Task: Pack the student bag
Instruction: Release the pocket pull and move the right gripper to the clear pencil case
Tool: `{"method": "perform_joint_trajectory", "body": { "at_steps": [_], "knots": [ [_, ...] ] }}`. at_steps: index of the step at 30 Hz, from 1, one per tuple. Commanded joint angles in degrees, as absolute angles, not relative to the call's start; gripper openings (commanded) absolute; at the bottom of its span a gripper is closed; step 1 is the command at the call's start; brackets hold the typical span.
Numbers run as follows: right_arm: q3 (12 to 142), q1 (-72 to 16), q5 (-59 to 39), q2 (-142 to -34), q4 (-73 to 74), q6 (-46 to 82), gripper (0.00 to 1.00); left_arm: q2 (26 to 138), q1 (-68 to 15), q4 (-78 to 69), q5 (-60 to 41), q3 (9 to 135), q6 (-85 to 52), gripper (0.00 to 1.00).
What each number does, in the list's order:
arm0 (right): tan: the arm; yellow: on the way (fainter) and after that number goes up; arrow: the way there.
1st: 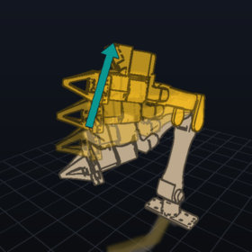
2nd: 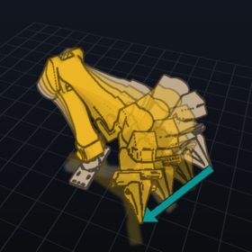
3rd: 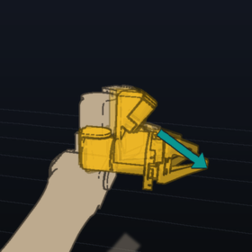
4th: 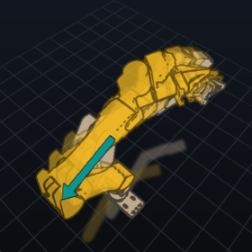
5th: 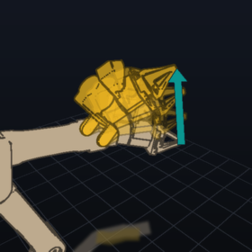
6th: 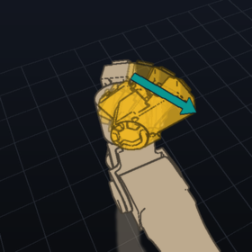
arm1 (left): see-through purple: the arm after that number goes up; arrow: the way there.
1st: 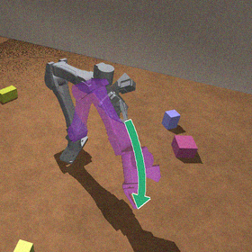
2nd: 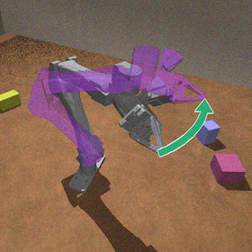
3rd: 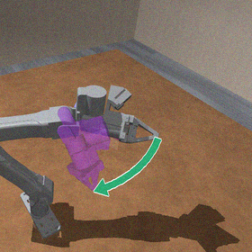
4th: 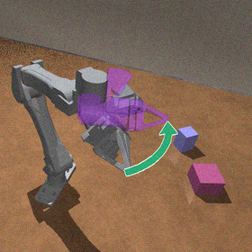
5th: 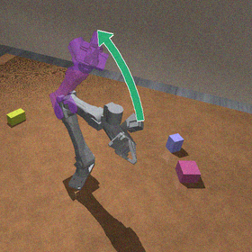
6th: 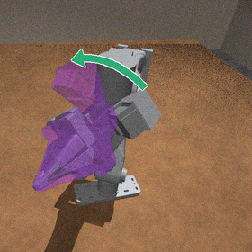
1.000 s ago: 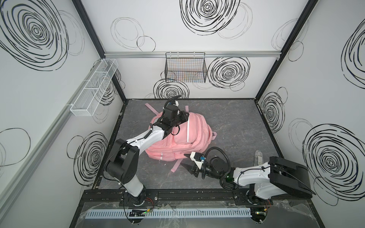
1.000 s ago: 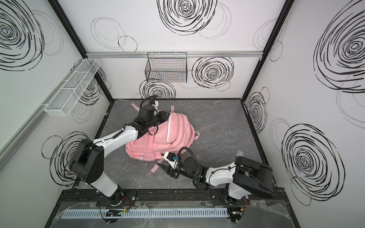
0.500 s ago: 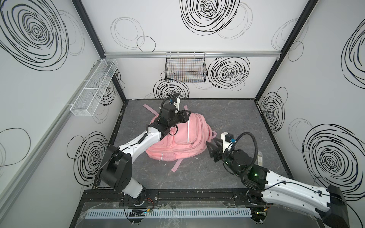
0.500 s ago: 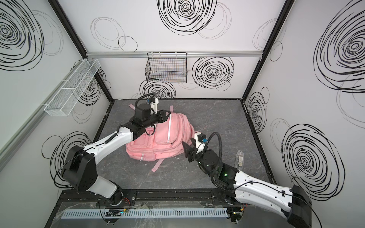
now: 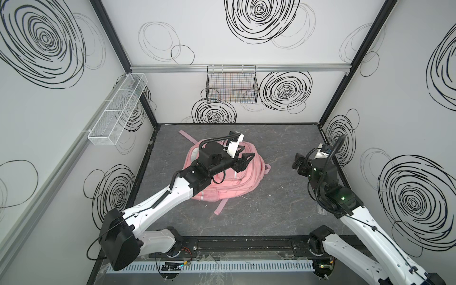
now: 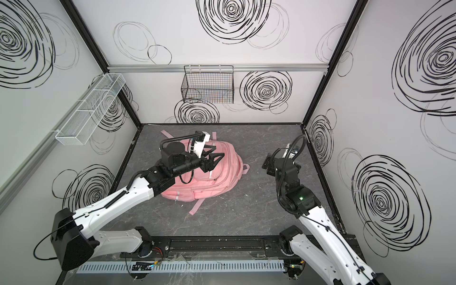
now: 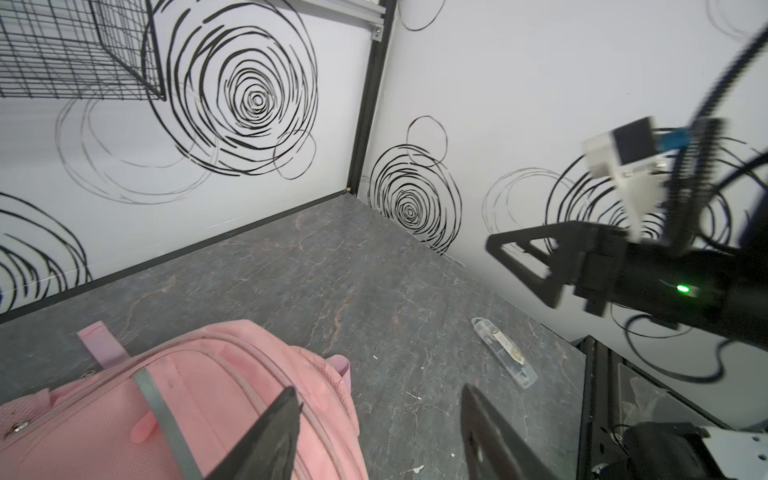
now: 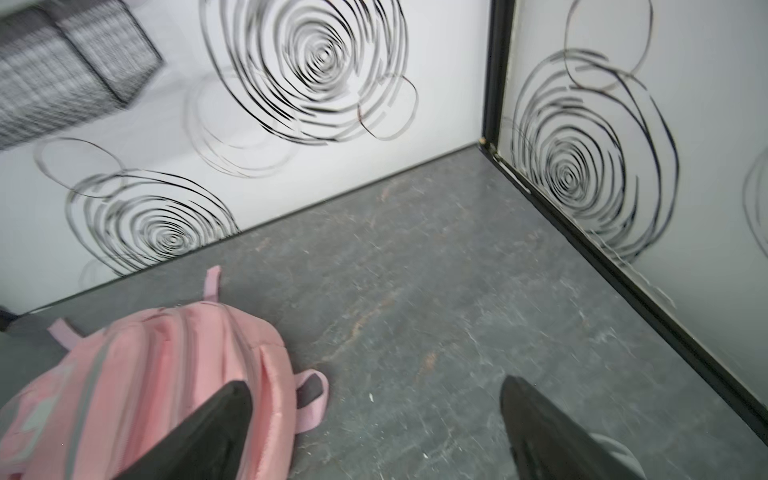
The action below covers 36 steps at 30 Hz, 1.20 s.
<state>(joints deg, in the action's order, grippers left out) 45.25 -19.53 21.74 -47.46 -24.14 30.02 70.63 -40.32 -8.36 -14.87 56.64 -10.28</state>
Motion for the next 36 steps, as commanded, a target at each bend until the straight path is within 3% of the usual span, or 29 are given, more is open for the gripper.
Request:
{"method": "perform_joint_trajectory", "body": {
  "at_steps": [1,8,15,24,36],
  "knots": [
    [44.75,-12.47,16.66,-52.09,-35.36,33.74,1.00,68.05,-41.72,-13.28,-18.17,55.11,-5.82,0.67],
    [38.09,3.62,9.35,-53.46,-34.25,38.66,1.00,66.10,-42.36,-12.79,-16.56,53.85,-5.86,0.71],
    [32.39,10.62,8.12,-56.18,-31.04,44.21,1.00,67.75,-42.28,-9.76,-15.29,55.20,-6.71,0.72],
    [24.28,13.25,6.91,-57.79,-19.40,45.89,1.00,68.58,-42.16,-8.10,-15.08,55.99,-7.30,0.73],
    [27.59,13.35,8.49,-66.49,-23.12,47.01,1.00,70.06,-41.71,-8.04,-15.57,55.99,-7.82,0.73]
  ]
}}
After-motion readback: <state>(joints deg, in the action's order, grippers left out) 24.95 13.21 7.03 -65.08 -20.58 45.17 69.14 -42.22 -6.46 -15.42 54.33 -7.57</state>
